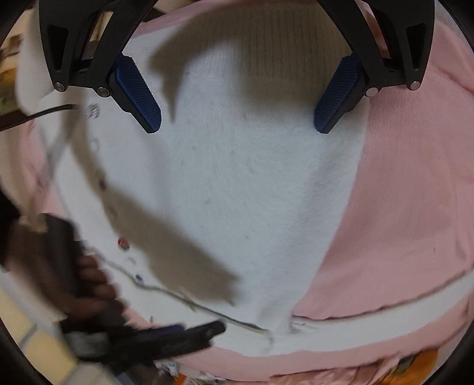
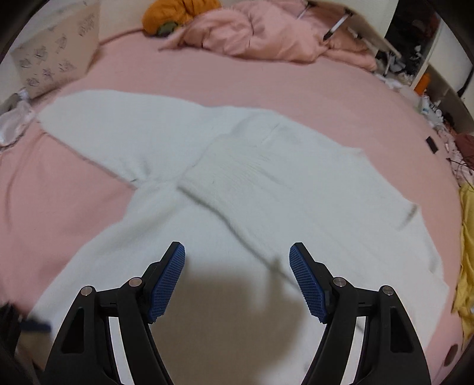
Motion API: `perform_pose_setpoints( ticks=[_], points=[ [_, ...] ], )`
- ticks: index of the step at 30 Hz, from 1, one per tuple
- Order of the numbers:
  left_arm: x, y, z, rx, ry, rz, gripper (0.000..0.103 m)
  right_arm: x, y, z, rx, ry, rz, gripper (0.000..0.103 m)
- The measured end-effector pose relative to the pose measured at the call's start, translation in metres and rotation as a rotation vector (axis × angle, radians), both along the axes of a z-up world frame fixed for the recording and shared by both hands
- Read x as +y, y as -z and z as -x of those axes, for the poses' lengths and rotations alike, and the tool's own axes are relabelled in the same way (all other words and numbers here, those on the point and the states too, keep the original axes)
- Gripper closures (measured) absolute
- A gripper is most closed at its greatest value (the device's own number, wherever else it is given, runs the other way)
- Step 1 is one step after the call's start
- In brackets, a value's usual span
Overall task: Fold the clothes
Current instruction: 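Grasp the cardigan sleeve cuff with the right gripper and lay it straight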
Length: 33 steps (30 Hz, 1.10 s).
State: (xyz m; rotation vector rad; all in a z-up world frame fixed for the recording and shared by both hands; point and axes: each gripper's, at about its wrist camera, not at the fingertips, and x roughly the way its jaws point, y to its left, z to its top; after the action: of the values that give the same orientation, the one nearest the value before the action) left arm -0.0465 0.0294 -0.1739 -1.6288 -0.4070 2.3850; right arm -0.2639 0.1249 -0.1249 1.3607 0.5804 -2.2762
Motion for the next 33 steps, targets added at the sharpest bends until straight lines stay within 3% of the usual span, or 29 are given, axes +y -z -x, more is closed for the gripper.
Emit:
perform_pose_setpoints(
  ticks=[4, 7, 9, 10, 11, 14, 16, 20, 25, 28, 33],
  points=[
    [-0.013, 0.003, 0.000, 0.002, -0.042, -0.093, 0.001, -0.012, 0.025, 0.030, 0.000, 0.041, -0.056, 0.030],
    [-0.022, 0.004, -0.001, 0.003, -0.073, -0.159, 0.001, 0.010, 0.020, 0.037, -0.032, 0.112, 0.047, 0.031],
    [-0.021, 0.004, -0.001, 0.004, -0.076, -0.163, 0.001, 0.024, 0.016, 0.041, -0.053, 0.159, 0.116, 0.052],
    [-0.021, 0.004, -0.002, 0.005, -0.075, -0.159, 0.001, 0.031, 0.015, 0.044, -0.064, 0.183, 0.150, 0.078],
    [-0.018, 0.005, -0.003, 0.007, -0.071, -0.151, 0.001, 0.039, 0.013, 0.046, -0.074, 0.207, 0.185, 0.091],
    [-0.012, 0.004, -0.004, 0.012, -0.052, -0.112, 0.001, 0.060, 0.008, 0.053, -0.106, 0.278, 0.288, 0.091],
    [-0.007, 0.003, -0.005, 0.016, -0.033, -0.076, 0.001, 0.091, -0.003, 0.050, -0.074, 0.337, 0.344, 0.092],
    [0.004, 0.003, -0.008, 0.024, 0.004, 0.001, 0.001, 0.183, -0.033, 0.038, 0.019, 0.528, 0.435, 0.092],
    [0.016, 0.005, -0.011, 0.033, 0.046, 0.111, 0.001, 0.344, -0.061, 0.011, 0.137, 0.768, 0.352, 0.092],
    [0.020, 0.004, -0.014, 0.035, 0.059, 0.169, 0.001, 0.443, -0.077, -0.024, 0.213, 0.892, 0.240, 0.092],
    [0.032, 0.003, -0.010, 0.033, 0.050, 0.198, 0.001, 0.585, -0.082, -0.079, 0.298, 1.108, 0.118, 0.092]
  ],
)
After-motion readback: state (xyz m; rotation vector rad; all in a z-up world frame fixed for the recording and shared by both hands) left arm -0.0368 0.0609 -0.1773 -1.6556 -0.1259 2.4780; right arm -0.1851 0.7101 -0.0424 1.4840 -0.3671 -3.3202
